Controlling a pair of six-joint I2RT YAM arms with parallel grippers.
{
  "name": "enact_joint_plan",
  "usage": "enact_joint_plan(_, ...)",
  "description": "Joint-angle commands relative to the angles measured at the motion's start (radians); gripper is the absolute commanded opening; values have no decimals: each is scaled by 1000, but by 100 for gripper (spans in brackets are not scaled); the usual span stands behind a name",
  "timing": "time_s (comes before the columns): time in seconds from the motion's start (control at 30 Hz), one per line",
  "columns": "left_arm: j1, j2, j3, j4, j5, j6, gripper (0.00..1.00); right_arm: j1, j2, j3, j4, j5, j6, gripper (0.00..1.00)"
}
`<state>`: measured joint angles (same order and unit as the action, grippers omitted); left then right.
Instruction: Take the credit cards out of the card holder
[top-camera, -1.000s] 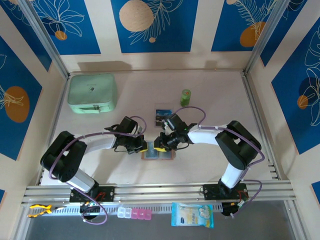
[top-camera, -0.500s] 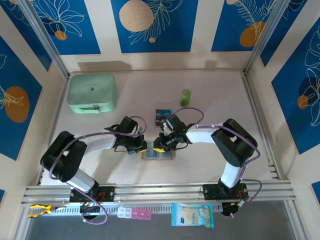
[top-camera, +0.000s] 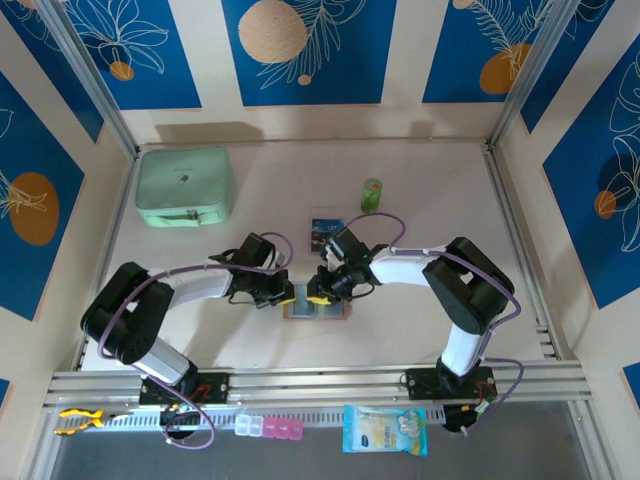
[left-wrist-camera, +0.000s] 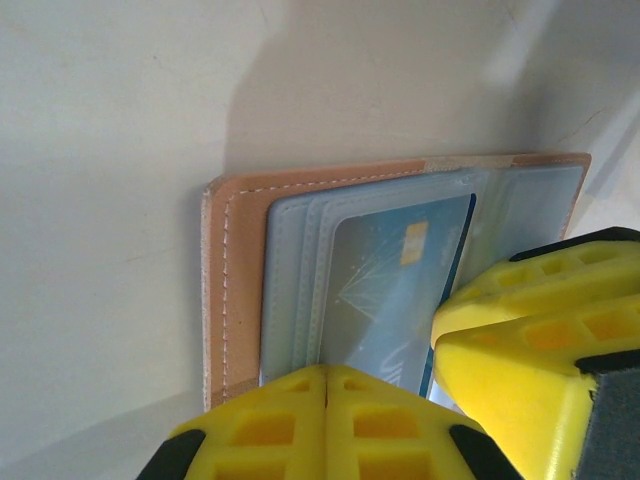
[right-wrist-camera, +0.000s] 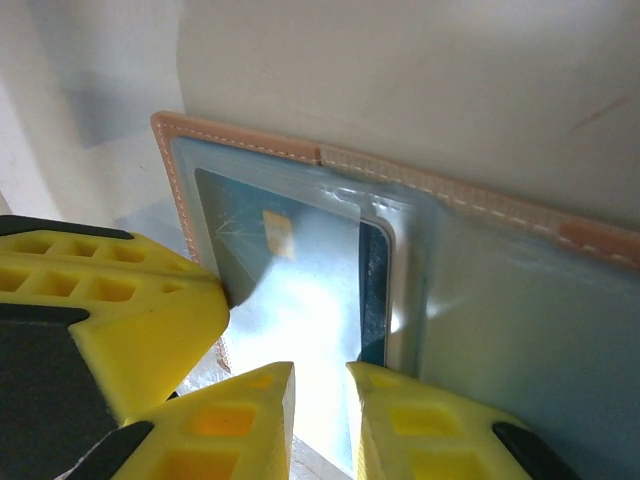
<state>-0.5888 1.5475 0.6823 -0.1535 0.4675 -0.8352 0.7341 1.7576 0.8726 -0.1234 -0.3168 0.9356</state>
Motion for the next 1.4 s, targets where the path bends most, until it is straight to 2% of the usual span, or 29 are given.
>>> enact_joint_plan(0.0, 10, -19, -17, -37, -9, 15, 4, 6, -12, 9, -93, 44, -22, 23)
enact_joint_plan(0.23, 9, -14, -14, -52, -18, 23, 7, 11, -17, 22, -113, 56, -32, 23)
enact_joint_plan(0.97, 10, 8, -29, -68, -36, 39, 1, 11, -60, 35, -183, 106, -54, 29)
enact_joint_plan(1.37, 7, -51, 42, -99, -24, 34, 2, 2, -127, 4, -133, 79, -47, 29)
